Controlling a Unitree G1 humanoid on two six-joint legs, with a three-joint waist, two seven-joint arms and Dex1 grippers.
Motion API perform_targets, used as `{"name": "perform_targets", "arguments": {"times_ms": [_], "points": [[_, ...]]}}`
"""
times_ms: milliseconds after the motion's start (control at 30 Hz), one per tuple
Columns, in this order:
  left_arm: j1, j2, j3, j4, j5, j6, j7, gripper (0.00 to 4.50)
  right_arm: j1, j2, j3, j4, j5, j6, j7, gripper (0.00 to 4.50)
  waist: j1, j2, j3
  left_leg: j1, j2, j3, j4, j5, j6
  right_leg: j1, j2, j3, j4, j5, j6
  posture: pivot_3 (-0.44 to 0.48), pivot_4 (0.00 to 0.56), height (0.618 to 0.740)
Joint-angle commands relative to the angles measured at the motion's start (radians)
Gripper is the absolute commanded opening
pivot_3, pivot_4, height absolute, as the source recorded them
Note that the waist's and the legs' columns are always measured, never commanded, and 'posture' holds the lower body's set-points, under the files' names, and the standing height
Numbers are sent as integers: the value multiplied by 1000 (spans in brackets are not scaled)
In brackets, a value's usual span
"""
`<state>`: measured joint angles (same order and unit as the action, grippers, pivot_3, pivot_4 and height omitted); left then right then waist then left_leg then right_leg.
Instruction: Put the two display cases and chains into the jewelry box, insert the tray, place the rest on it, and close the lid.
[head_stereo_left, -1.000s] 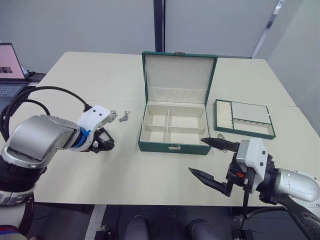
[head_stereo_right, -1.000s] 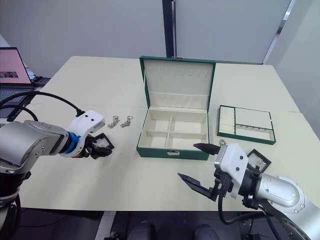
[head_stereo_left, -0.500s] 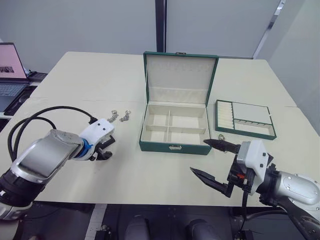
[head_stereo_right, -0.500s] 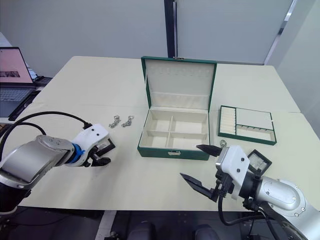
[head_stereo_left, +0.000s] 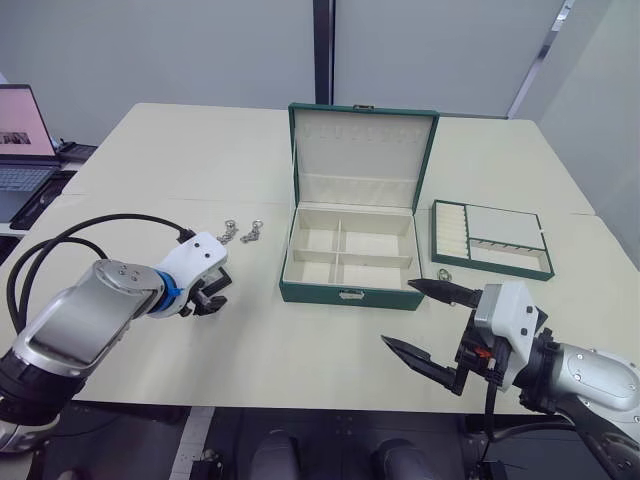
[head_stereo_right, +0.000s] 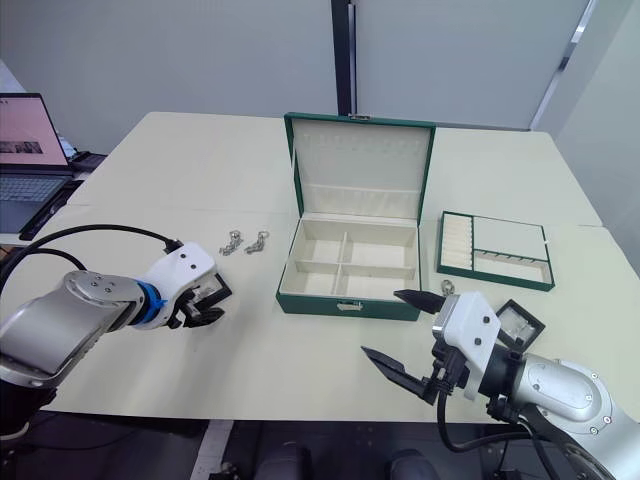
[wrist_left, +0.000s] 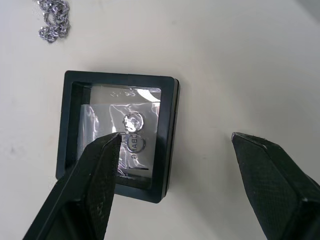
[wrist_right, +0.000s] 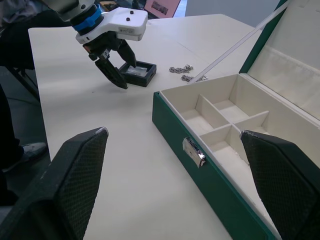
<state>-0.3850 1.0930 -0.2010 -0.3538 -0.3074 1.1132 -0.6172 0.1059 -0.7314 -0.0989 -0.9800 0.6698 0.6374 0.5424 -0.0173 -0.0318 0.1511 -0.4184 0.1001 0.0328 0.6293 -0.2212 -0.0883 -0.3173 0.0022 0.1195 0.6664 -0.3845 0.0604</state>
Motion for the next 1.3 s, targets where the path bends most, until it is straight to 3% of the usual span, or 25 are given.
{"name": "perform_targets", "arguments": {"times_ms": [33, 800, 900, 1233, 1300], "points": [[7, -6, 41, -18, 25, -45, -4, 3642, 13, 5, -35, -44, 24, -32, 4, 4500, 1, 0, 0, 0, 0, 0, 0, 0, 0, 0, 0, 0, 0, 0, 0, 0, 150, 740], [41, -38, 36, 14, 94, -137, -10, 3642, 59, -12, -33, -39, -12, -83, 32, 4500, 4, 0, 0, 0, 0, 0, 0, 0, 0, 0, 0, 0, 1, 0, 0, 0, 150, 740], [46, -42, 38, 21, 105, -138, -6, 3097, 60, -14, -33, -39, -15, -81, 32, 4500, 3, 0, 0, 1, 0, 0, 0, 0, 0, 0, 0, 0, 1, 0, 0, 0, 150, 740], [62, -54, 42, 27, 119, -135, -7, 20, 53, -20, -36, -35, -13, -75, 32, 4500, 3, 0, 0, 2, 0, 0, 1, -1, 2, 0, 0, 0, 5, 0, 0, 0, 150, 740], [63, -56, 45, 25, 124, -133, -5, 7, 54, -21, -37, -35, -12, -76, 33, 4500, 3, 0, 0, 2, 0, 0, 1, -1, 2, 0, 0, 1, 7, 0, 0, 0, 150, 740]]}}
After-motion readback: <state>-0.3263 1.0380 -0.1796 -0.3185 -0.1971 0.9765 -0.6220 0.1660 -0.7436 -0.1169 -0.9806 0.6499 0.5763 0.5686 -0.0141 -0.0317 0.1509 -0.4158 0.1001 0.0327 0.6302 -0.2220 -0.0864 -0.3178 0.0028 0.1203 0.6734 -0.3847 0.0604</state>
